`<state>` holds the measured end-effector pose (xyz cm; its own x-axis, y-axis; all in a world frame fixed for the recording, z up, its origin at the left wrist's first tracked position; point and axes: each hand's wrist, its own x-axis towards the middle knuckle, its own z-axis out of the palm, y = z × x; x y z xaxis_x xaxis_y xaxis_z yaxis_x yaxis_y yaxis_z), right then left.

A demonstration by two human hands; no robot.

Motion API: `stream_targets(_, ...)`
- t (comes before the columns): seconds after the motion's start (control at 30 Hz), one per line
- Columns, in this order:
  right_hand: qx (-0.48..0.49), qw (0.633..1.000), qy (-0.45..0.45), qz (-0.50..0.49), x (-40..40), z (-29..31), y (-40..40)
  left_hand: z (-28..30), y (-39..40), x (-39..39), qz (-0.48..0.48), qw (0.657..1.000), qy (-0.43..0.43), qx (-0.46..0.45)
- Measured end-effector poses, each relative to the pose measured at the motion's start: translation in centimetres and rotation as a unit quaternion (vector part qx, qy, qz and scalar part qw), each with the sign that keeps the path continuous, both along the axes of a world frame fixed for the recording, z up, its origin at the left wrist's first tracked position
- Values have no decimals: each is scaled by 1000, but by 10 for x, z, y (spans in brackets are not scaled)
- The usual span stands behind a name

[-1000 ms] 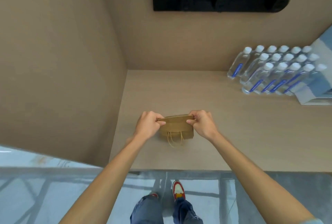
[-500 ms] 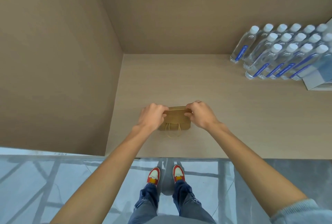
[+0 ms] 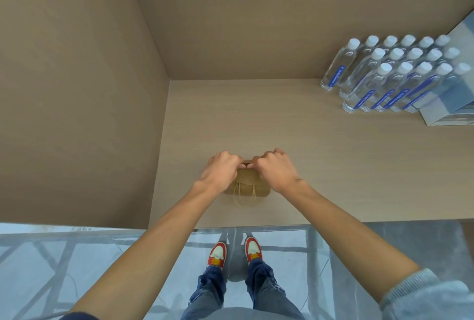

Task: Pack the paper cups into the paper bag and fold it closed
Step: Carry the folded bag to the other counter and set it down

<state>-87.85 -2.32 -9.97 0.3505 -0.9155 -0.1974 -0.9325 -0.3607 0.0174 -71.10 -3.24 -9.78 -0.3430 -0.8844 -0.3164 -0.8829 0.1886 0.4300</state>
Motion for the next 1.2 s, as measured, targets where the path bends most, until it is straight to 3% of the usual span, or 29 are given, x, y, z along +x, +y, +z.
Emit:
stream_targets(0.3,44,999,1,21,-7,3,-2,-2,-1,11,-7,1000,22,6)
stream_targets(0.53,-41,996,49,62,-11,3,1,-6,1,17,20,998,60,7)
stream_targets(0.73,-16,994,53,90,-15,3,-1,-8,2,22,44,996,79,-1)
stream_targets(1.2,-5,993,99,60,-13,17,-2,-15,0,26,42,996,82,-13)
